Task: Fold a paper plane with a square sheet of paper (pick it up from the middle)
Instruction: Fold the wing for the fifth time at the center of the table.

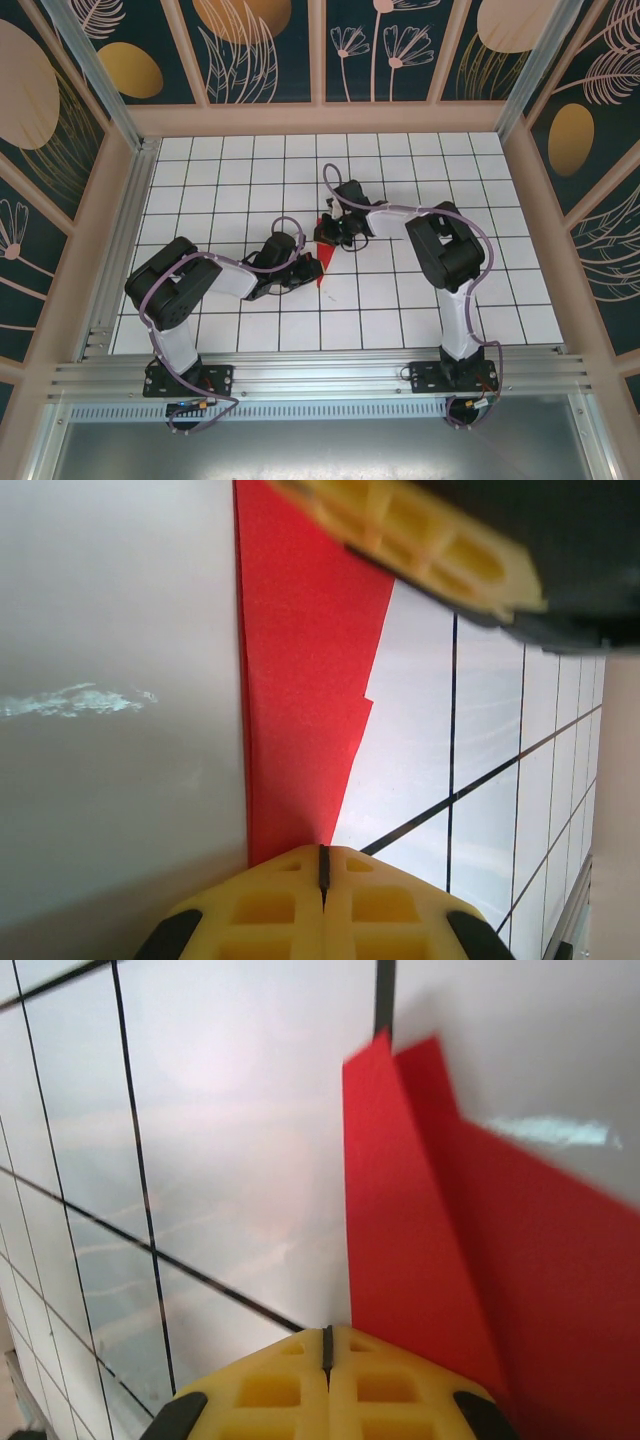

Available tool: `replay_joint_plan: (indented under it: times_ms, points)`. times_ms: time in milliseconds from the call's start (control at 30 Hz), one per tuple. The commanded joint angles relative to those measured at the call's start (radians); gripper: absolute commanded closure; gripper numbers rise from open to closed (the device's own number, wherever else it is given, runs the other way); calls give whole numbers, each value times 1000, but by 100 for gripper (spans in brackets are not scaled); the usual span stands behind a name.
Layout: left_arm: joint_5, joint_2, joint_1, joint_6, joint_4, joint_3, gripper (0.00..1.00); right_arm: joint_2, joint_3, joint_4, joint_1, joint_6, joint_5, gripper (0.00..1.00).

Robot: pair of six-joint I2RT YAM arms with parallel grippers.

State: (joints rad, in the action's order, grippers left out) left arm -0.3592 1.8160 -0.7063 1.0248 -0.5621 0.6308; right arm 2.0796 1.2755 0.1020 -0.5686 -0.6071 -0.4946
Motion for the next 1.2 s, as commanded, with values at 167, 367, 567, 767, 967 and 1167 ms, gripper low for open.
replay_joint_plan:
  times_ms: [167, 367, 567, 767, 967, 1167]
  points:
    - [34, 91, -14, -31, 260, -67, 100, 124, 143, 26, 53, 38, 104, 100]
    - [33, 91, -15, -31, 261, -69, 100, 176, 205, 12, 80, 42, 111, 100]
    - [35, 82, -14, -31, 266, -67, 100, 190, 262, 9, 97, 56, 110, 100]
    - [42, 28, -15, -55, 292, -29, 100, 77, 286, 38, 108, 95, 112, 94]
    - [71, -96, -14, -113, 362, 84, 87, -172, 95, 10, 121, 88, 174, 71]
    - [202, -223, -15, -195, 477, 154, 70, -415, -171, -68, 147, 62, 252, 42]
